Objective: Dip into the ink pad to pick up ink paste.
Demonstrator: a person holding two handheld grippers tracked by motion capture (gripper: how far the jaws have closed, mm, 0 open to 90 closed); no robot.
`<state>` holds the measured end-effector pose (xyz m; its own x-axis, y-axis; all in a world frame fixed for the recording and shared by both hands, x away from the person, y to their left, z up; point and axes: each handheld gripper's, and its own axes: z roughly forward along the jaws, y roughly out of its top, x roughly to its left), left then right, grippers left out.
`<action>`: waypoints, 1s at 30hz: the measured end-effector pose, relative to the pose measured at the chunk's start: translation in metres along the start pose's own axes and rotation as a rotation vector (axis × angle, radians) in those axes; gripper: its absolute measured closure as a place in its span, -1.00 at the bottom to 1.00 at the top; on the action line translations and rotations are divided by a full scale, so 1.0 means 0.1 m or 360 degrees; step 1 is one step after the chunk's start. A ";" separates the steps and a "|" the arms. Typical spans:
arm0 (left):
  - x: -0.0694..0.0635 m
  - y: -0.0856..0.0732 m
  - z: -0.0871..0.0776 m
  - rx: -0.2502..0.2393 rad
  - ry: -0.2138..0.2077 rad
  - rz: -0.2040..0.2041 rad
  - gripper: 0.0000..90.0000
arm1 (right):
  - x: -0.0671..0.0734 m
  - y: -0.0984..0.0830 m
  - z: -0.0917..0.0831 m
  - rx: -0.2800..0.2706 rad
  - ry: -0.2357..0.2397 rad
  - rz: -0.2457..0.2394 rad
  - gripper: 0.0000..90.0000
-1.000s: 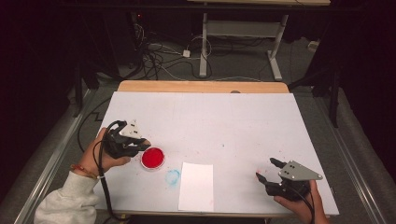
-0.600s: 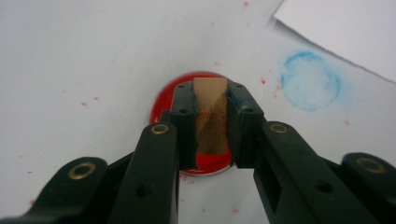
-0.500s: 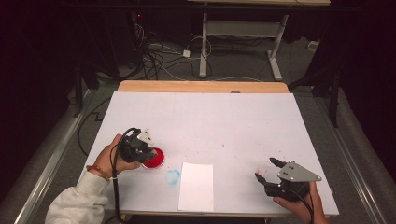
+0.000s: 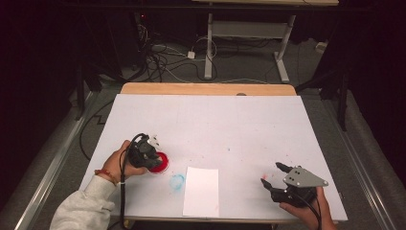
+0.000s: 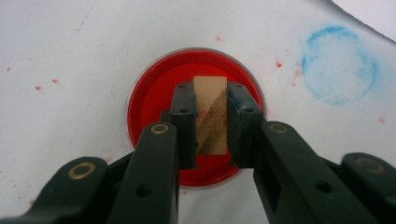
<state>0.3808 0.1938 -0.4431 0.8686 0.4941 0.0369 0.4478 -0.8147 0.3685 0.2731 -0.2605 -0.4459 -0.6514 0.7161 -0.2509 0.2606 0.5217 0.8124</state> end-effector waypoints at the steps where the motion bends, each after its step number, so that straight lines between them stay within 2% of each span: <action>1: 0.00 0.00 0.00 0.0000 0.0000 0.0000 0.64 | 0.00 0.00 0.00 -0.0001 0.0000 0.0002 -0.36; 30: 0.01 -0.02 0.03 -0.0032 -0.0009 -0.0031 0.64 | 0.00 0.02 0.00 -0.0011 0.0002 -0.0009 -0.36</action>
<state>0.3810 0.1950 -0.4462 0.8610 0.5080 0.0245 0.4602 -0.7987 0.3878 0.2736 -0.2596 -0.4447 -0.6540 0.7123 -0.2549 0.2519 0.5227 0.8144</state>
